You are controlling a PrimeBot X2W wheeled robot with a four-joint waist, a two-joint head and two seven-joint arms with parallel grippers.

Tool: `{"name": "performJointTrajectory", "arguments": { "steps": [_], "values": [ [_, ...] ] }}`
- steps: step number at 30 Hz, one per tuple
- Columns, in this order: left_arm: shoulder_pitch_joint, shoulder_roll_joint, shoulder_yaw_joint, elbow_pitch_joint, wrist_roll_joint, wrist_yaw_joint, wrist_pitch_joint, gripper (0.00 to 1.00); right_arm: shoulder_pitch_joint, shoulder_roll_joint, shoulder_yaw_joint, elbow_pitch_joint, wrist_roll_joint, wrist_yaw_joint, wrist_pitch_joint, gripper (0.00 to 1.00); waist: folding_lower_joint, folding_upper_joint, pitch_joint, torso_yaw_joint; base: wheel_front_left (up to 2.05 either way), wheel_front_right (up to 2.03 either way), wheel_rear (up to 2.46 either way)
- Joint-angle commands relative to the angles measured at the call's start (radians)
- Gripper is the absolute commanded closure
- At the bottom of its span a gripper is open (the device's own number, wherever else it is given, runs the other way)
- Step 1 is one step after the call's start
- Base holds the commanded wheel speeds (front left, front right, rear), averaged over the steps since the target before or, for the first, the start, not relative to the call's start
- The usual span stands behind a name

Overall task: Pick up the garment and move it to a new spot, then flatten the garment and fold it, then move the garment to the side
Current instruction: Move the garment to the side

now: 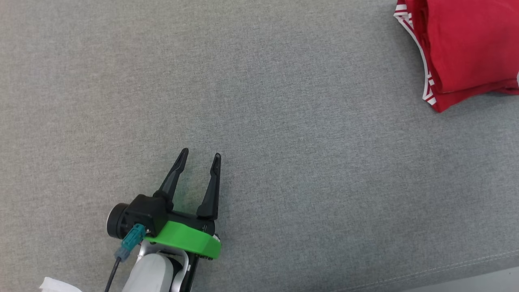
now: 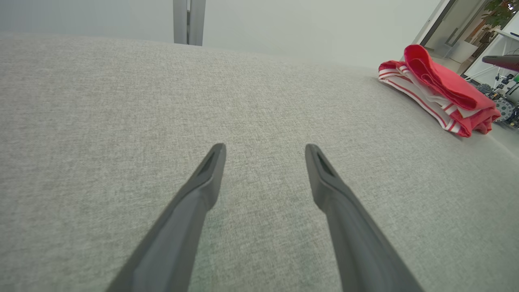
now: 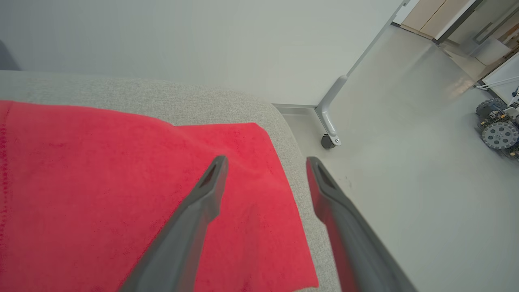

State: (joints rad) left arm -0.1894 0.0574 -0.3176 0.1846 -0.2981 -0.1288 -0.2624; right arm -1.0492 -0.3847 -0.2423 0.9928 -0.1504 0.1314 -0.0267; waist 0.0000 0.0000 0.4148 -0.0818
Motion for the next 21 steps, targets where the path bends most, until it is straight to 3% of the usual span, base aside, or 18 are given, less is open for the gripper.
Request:
{"name": "performJointTrajectory", "arguments": {
  "steps": [1, 11, 21],
  "values": [
    [-0.007, 0.009, 0.005, 0.001, 0.004, -0.003, -0.003, 0.00, -0.007, 0.018, 0.009, 0.005, -0.008, -0.002, -0.022, 0.00, 0.0000, 0.0000, -0.018, -0.009, 0.00, 0.00, 0.00],
    [-0.022, 0.013, 0.092, 0.000, 0.005, -0.003, -0.003, 0.00, -0.014, 0.112, 0.091, 0.029, 0.018, -0.002, -0.167, 0.00, 0.0000, 0.0000, -0.122, -0.004, 0.00, 0.00, 0.00],
    [0.042, 0.002, 0.243, 0.032, -0.010, 0.001, -0.003, 0.00, 0.112, 0.230, 0.144, -0.020, 0.099, -0.002, -0.238, 0.00, 0.0000, 0.0000, -0.260, 0.029, 0.00, 0.00, 0.00]
  ]
}}
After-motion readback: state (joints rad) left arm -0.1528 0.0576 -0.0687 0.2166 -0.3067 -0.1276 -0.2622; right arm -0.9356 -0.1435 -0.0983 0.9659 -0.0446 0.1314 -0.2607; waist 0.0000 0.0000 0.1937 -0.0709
